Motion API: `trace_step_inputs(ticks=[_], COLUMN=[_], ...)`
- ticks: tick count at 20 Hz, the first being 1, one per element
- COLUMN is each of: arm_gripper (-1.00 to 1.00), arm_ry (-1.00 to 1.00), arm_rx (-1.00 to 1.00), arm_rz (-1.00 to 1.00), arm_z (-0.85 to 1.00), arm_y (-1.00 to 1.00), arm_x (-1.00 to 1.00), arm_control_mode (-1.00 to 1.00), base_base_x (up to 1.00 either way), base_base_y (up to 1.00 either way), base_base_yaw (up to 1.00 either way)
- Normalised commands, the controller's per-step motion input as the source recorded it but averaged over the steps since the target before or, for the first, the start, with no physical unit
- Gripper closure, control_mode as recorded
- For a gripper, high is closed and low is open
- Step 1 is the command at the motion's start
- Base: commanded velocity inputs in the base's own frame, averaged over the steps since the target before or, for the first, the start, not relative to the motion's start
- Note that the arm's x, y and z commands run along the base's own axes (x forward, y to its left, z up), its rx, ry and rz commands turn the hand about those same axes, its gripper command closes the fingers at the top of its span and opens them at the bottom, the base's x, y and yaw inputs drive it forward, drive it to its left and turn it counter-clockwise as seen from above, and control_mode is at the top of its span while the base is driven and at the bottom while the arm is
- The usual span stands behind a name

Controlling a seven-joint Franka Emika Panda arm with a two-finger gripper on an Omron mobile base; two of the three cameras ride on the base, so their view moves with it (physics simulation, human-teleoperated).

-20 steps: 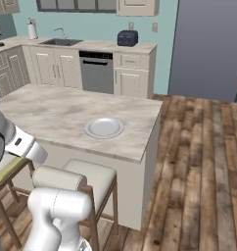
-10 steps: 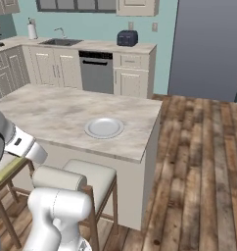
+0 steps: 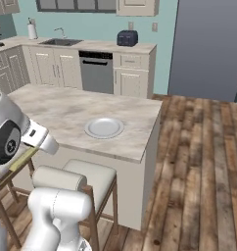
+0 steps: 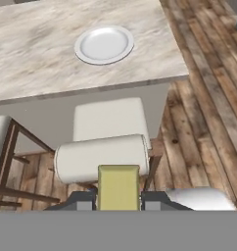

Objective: Retrieve the butter from the fridge and place it on a plate on the dining table. Then retrieve the butter knife by the fridge and place it near the plate.

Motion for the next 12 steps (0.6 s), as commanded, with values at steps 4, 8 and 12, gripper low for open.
trace_step_inputs(ticks=[4, 8, 12], arm_gripper=[1.0, 1.0, 1.0], arm_ry=[0.06, 0.14, 0.17], arm_rx=[0.0, 0.0, 0.01], arm_rz=[0.01, 0.0, -0.02], arm_z=[0.02, 0.02, 0.06], arm_y=[-0.33, -0.08, -0.08], arm_x=[1.0, 1.0, 1.0], arm_control_mode=[-1.0, -1.0, -1.0], base_base_x=[0.0, 0.0, 0.0], base_base_y=[0.0, 0.0, 0.0], base_base_yaw=[0.0, 0.0, 0.0])
